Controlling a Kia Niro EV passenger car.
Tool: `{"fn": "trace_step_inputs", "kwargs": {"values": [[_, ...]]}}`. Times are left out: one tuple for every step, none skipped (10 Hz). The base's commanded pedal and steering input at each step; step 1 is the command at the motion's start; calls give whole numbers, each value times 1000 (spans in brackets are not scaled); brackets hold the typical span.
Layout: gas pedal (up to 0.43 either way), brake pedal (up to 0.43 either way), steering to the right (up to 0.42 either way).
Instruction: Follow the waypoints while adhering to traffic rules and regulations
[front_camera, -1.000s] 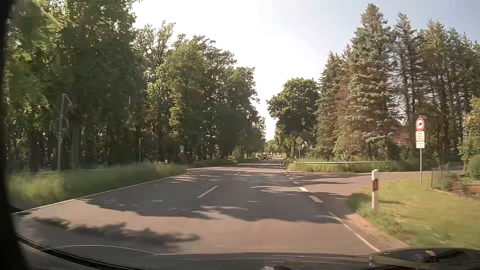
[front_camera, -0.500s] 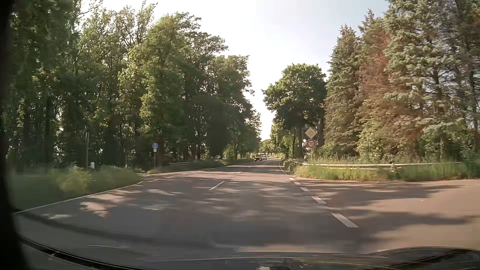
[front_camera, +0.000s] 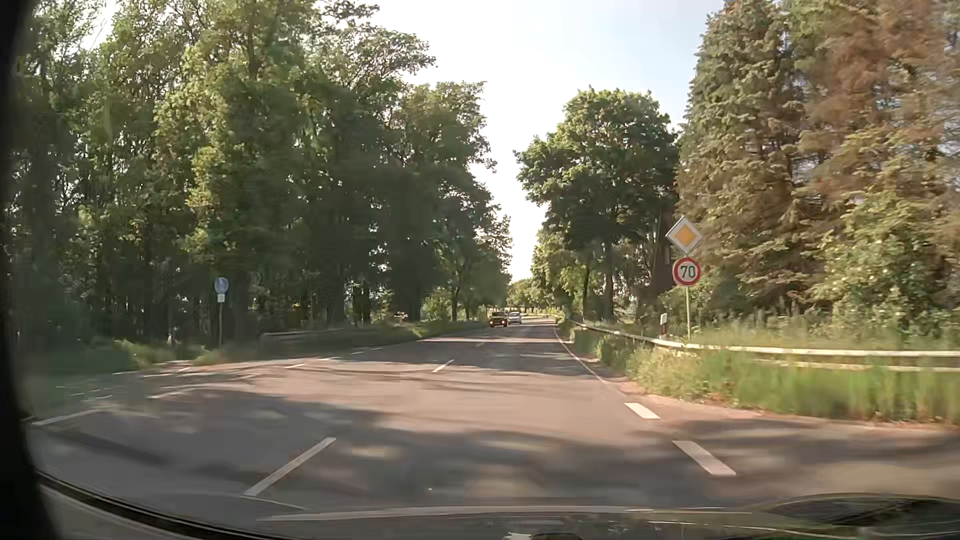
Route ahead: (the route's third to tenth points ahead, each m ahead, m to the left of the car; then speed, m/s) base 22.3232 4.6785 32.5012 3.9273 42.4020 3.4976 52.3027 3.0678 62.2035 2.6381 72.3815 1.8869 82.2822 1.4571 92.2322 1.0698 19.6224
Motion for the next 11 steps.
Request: {"fn": "trace_step_inputs", "kwargs": {"values": [[177, 0, 9], [177, 0, 10], [177, 0, 9], [177, 0, 9], [177, 0, 9], [177, 0, 9], [189, 0, 8], [189, 0, 7], [189, 0, 7], [189, 0, 7], [189, 0, 6]]}}
